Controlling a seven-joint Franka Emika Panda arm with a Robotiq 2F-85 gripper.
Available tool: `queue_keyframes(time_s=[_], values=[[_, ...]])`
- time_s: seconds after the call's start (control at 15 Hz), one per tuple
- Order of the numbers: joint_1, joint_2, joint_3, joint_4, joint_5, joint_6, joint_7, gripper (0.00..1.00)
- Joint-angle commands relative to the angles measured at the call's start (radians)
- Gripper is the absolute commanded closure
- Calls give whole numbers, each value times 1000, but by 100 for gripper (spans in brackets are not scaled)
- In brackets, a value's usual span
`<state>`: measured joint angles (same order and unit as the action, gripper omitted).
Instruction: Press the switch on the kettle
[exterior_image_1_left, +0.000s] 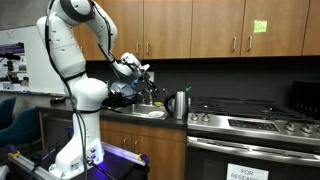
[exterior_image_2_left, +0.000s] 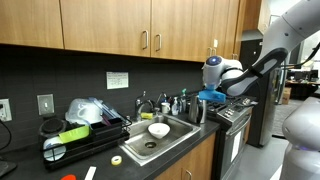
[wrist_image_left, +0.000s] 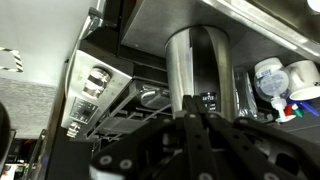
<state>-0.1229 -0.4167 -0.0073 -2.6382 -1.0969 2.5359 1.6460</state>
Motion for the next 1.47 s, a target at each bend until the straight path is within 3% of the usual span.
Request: queue_keyframes(time_s=[0.0, 0.73, 1.4], values=[[-26, 98, -10, 66, -33, 28, 51, 100], [-18, 256, -33, 206, -241, 50, 183, 100], [-41, 366, -31, 279, -350, 90, 263, 100]])
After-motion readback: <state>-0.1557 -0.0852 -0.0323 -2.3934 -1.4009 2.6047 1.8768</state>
